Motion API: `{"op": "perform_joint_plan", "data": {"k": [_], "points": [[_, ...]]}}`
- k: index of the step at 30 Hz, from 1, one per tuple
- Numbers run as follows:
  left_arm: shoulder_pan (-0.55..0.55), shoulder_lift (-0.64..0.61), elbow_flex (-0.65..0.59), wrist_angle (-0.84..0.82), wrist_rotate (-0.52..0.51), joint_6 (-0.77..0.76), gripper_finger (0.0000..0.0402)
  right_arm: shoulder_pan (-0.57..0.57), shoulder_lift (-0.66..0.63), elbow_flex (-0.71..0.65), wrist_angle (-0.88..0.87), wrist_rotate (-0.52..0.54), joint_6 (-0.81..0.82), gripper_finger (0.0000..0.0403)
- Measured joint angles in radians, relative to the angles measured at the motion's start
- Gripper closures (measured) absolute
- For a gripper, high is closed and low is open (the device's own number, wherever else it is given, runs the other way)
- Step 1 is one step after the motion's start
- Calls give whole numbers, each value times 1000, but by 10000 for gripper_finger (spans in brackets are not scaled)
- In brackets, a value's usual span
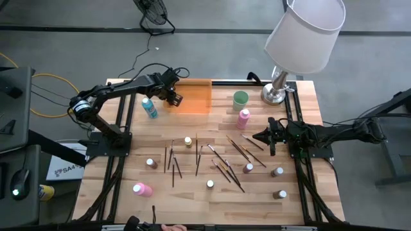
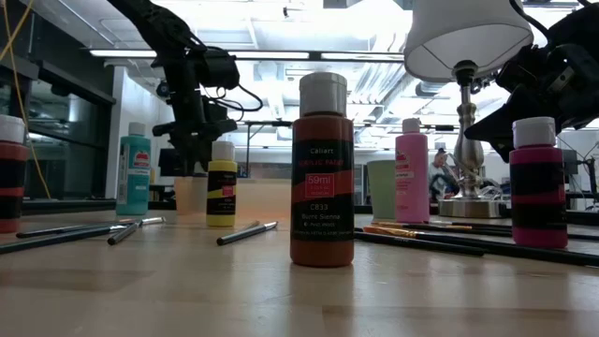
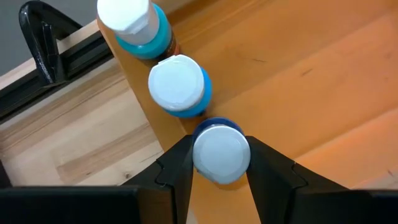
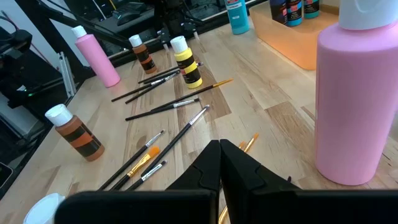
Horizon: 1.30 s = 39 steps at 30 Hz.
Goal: Pick & Place Paint Supplies
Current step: Put the dark blue paint bottle into the orange bin, then put the gray paint bottle into the orange bin
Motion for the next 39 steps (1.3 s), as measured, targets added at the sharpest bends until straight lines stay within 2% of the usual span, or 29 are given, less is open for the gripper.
{"op": "perform_joint_plan", "data": {"k": [7,16,20,26,39], "points": [[0,0,0,-5,-12,14,265,0,0,0,0,0,0,401],[0,2,-1,-4,-20,44,191,0,0,0,0,0,0,401],[0,-8,-1,-2,-21,52,172,0,0,0,0,0,0,401],[-7,-44,-1,2,-24,56,169,0,0,0,0,0,0,401],[-103,-163,-1,13,-171,194,169,0,0,0,0,0,0,401]]}}
